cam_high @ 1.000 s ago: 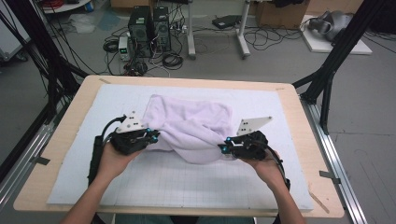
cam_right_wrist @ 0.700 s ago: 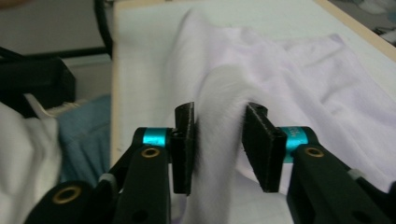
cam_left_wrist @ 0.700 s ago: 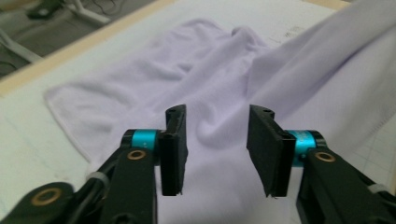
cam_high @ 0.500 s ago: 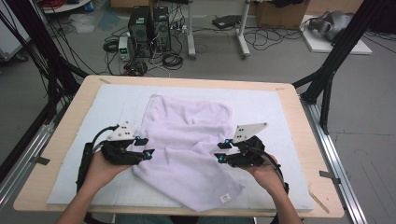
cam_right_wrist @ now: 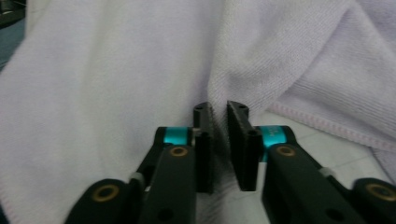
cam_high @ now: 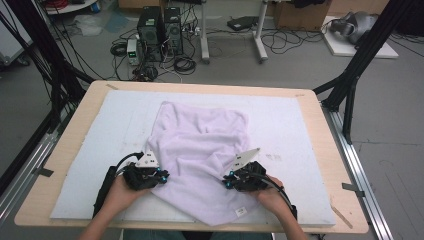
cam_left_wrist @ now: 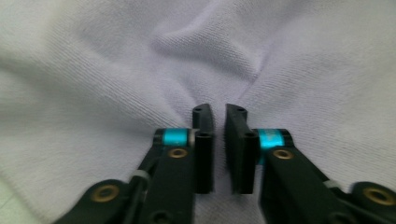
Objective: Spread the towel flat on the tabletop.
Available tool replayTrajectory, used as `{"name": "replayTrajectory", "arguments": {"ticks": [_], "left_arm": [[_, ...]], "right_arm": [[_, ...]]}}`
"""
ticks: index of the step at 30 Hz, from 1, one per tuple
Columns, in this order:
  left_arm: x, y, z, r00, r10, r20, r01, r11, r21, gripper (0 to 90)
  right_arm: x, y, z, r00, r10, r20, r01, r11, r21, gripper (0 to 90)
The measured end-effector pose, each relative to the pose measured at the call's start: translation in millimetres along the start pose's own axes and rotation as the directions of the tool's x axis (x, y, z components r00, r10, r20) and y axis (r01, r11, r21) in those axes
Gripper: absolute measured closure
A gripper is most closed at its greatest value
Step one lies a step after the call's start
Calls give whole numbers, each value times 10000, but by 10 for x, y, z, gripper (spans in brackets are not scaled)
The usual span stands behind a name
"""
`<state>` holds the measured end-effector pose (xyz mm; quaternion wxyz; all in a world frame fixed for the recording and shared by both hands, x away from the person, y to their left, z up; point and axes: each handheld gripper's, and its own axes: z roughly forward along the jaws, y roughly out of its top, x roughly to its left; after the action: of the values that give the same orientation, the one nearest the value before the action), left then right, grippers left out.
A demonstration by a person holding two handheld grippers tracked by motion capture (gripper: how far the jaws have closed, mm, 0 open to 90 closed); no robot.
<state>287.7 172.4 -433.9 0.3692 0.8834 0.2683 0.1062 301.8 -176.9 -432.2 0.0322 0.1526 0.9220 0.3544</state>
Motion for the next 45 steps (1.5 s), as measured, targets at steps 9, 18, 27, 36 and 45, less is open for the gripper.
{"name": "replayTrajectory", "arguments": {"ticks": [9, 18, 27, 36, 45], "left_arm": [[-239, 127, -496, 9990, 67, 432, -14, 9924, -1228, 879], [-109, 72, -467, 9999, -107, -119, 92, 9932, -1162, 584], [111, -150, -105, 9956, -471, -813, 482, 9988, 128, 621], [73, -80, -164, 9973, -438, -597, 414, 9983, -407, 876], [300, 268, -190, 9865, -734, -1461, 542, 9899, -1310, 878]], "right_arm": [[278, -85, -366, 9957, 106, -924, -203, 9943, -1051, 849], [249, 15, -718, 9997, 156, 188, -112, 9762, -2164, 642], [-113, -81, -111, 9886, 1128, 1000, -1101, 9934, -322, 623], [-88, -94, -227, 9896, 1008, 1022, -971, 9944, -413, 874], [-274, 100, -737, 9683, 1002, 2287, -731, 9896, -1239, 876]]}}
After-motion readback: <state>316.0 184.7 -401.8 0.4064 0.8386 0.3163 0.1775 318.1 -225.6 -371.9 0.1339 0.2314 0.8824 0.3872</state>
